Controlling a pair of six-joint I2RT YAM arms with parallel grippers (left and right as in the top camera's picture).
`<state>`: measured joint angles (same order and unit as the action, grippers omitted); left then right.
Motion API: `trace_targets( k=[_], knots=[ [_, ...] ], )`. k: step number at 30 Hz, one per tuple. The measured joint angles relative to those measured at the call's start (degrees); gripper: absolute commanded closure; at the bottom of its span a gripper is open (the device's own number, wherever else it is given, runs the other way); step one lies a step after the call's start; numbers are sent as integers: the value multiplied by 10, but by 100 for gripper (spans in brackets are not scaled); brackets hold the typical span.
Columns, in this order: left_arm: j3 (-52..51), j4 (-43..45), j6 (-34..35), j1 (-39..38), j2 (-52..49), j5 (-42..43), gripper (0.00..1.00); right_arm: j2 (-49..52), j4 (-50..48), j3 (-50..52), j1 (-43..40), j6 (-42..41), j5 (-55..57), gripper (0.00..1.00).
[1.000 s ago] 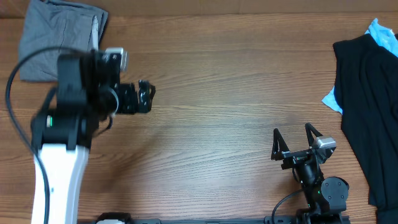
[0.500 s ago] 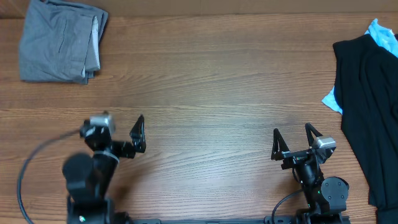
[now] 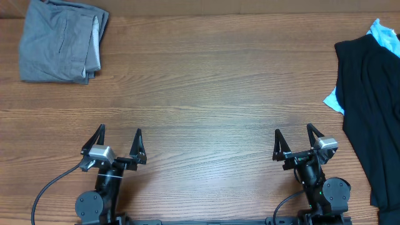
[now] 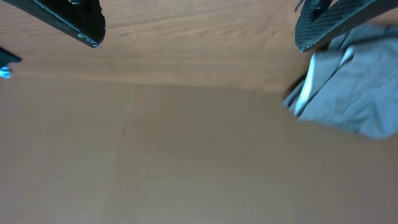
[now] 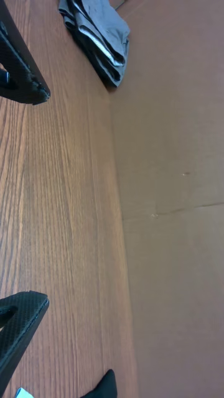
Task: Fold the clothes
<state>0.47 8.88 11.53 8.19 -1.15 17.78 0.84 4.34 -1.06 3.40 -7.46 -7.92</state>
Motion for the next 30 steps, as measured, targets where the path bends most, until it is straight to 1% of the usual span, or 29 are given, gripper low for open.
trace_targets(
  k=[7, 10, 15, 21, 30],
  knots=[
    [0, 28, -13, -59, 2, -35, 0, 0, 0, 0, 0, 0, 0, 0],
    [0, 26, -14, -75, 2, -54, 0, 0, 0, 0, 0, 0, 0, 0],
    [0, -57, -15, -75, 3, -85, 0, 0, 0, 0, 0, 0, 0, 0],
    [0, -119, -15, -75, 3, -98, 0, 0, 0, 0, 0, 0, 0, 0],
    [0, -125, -15, -75, 3, -101, 0, 0, 0, 0, 0, 0, 0, 0]
  ],
)
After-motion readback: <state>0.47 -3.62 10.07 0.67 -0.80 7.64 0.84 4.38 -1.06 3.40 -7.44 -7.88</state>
